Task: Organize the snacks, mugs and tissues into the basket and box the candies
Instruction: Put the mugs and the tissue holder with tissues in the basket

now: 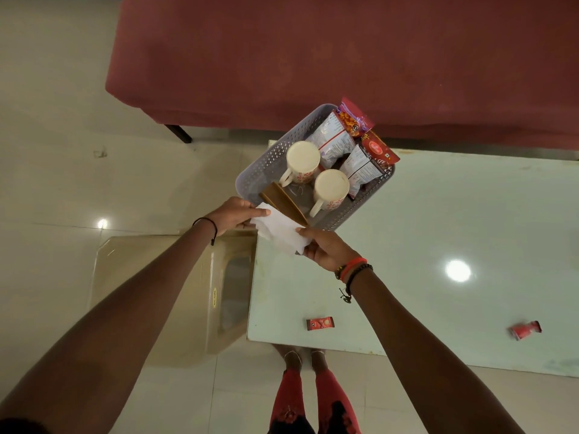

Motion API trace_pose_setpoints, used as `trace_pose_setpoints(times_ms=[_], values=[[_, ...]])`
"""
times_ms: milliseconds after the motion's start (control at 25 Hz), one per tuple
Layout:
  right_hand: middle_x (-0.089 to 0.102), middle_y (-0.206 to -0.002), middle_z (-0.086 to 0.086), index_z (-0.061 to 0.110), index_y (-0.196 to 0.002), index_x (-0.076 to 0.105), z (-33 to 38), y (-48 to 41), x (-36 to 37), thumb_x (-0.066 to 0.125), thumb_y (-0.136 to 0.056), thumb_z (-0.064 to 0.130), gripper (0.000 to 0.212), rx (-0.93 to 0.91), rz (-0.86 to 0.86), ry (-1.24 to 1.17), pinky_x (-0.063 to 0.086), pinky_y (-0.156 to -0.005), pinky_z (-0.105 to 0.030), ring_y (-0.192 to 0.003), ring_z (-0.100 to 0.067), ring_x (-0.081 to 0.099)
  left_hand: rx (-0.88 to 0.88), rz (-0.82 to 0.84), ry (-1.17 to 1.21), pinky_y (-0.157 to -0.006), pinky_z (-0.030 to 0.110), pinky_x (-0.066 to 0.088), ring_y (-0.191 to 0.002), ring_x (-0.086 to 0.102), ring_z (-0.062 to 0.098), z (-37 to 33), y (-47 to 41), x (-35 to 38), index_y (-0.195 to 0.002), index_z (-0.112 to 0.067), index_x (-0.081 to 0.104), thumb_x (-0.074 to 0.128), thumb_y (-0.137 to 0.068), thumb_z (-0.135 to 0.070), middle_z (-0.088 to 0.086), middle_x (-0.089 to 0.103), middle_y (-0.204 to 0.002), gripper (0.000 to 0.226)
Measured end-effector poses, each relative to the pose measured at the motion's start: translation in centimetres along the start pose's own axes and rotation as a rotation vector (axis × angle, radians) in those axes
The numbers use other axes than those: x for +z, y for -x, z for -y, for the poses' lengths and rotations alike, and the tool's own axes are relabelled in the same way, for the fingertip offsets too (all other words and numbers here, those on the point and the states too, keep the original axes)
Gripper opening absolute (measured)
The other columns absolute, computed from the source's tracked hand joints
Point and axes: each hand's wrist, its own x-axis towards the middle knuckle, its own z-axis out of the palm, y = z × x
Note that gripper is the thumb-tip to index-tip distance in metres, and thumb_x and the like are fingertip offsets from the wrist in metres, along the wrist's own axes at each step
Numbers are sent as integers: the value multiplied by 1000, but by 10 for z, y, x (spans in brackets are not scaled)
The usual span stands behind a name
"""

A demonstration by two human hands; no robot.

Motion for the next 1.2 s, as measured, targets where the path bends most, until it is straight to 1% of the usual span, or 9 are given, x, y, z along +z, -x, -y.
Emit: trace_pose_setpoints(times_ms=[80, 160, 280, 480, 600, 800, 920, 1080, 1200], values=[[58, -117, -17, -1, -110, 53, 5, -4, 1, 59, -89, -2, 22, -7, -37, -105, 60, -69, -28, -109, -30, 59, 3, -32, 42, -72, 19, 58, -73, 65, 12, -11, -8, -1, -84, -10, 62, 70, -83, -20, 4, 66, -85, 13], [61, -107, -20, -7, -103, 55, 9, -8, 1, 55, -90, -5, 13, -8, -52, -175, 58, -50, -22, -83, -25, 70, 14, -78, 66, -61, 14, 58, -60, 66, 6, -23, -17, -3, -88, -11, 60, 70, -83, -16, 3, 66, -81, 13], [61, -97, -21, -10, -91, 53, 16, -14, 5, 46, -93, -9, 8, -16, -43, -261, 58, -47, -23, -60, -24, 72, 27, -132, 99, -50, 13, 54, -48, 66, 1, -40, -30, -3, -85, -14, 57, 71, -82, -11, 3, 67, -80, 14], [56, -111, -25, -11, -112, 52, 20, -26, 7, 44, -92, -12, 21, -56, -89, -265, 60, -54, -25, -74, -27, 64, 46, -116, -88, -53, 16, 55, -50, 66, -1, -60, -46, -2, -81, -18, 59, 71, -82, -15, 0, 69, -81, 12], [59, -107, -26, -20, -125, 44, 13, -29, 4, 47, -90, -14, 36, -47, -122, -245, 59, -50, -24, -79, -29, 62, 28, -98, -247, -64, 21, 51, -66, 65, 7, -60, -52, 0, -88, -14, 62, 69, -83, -14, 8, 70, -97, 9], [51, -134, -28, -10, -96, 57, 6, -41, 5, 49, -89, -14, 12, -36, -146, -188, 61, -60, -24, -96, -30, 61, 65, -214, -332, -45, 11, 44, -39, 57, -8, -51, -59, 7, -76, -16, 59, 67, -83, -5, 16, 70, -103, 15], [51, -134, -26, -15, -114, 52, 7, -49, 5, 47, -89, -16, 26, -31, -163, -118, 55, -82, -29, -120, -36, 55, 56, -261, -311, -40, 8, 42, -34, 53, -10, -46, -61, 9, -95, -7, 65, 67, -83, -5, 12, 68, -96, 12], [56, -114, -26, -5, -86, 53, 10, -51, 8, 35, -93, -17, 24, -38, -115, -192, 59, -59, -24, -132, -40, 43, 28, -284, -224, -46, 12, 44, -47, 57, -2, -44, -55, 15, -93, -14, 62, 67, -84, -7, 7, 65, -90, 12], [56, -122, -30, -10, -97, 56, 17, -50, 8, 40, -94, -13, 17, -44, -107, -26, 59, -76, -29, -122, -39, 53, 35, -326, -172, -38, 6, 41, -39, 56, -5, -40, -52, 19, -82, -16, 60, 65, -85, -6, 8, 64, -90, 12]])
